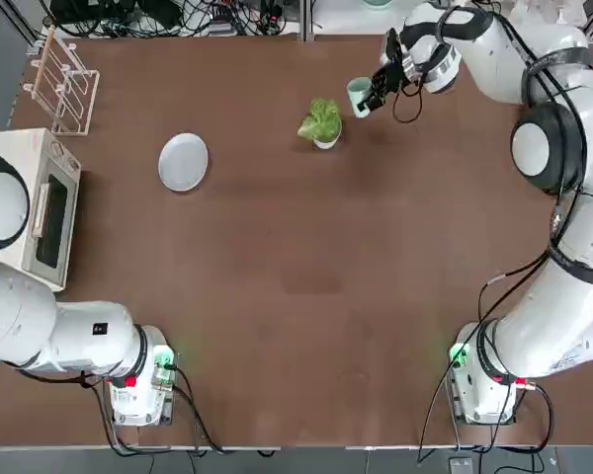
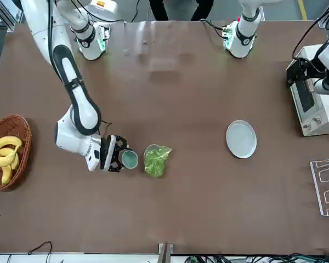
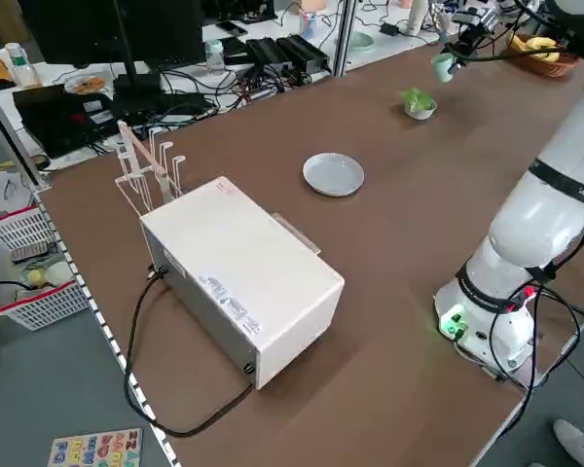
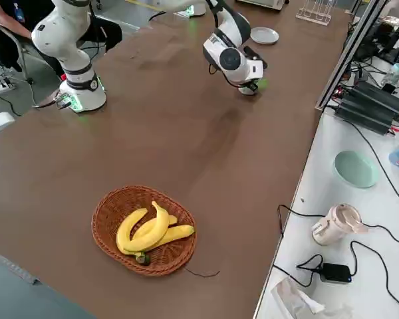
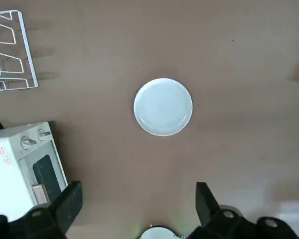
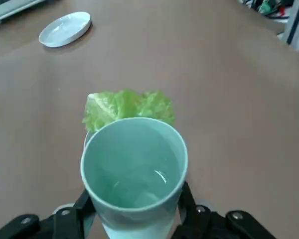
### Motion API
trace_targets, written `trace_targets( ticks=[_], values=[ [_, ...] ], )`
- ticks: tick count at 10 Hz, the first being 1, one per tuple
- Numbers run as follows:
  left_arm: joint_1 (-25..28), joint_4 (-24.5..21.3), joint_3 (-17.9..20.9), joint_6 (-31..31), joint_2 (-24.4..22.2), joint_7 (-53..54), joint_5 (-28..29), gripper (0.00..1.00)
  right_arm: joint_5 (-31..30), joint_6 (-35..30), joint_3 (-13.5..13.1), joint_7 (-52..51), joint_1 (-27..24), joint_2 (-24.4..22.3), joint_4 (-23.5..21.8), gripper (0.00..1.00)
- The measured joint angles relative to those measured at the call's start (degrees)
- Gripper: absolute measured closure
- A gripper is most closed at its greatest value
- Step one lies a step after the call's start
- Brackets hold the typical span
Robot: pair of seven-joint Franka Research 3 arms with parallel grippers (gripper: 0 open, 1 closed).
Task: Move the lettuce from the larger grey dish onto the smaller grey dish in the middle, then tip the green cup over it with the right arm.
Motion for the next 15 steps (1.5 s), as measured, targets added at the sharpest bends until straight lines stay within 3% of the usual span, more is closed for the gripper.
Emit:
trace_targets(
  ticks=[4, 7, 15],
  values=[
    [0.16, 0.00, 0.38, 0.00, 0.00, 0.00, 0.00, 0.00, -0.18, 0.03, -5.67, 10.43, 8.44, -1.21, -1.53, 0.31],
    [0.62, 0.00, 0.57, -0.02, 0.00, 0.00, 0.00, 0.00, -6.52, -2.09, -6.71, 22.63, 10.38, -3.53, -1.64, 0.31],
    [3.92, 0.61, 0.56, -0.02, -0.01, 0.63, -0.07, 0.00, -7.40, -2.38, -10.96, 31.77, 16.13, -3.66, -1.19, 0.31]
  ],
)
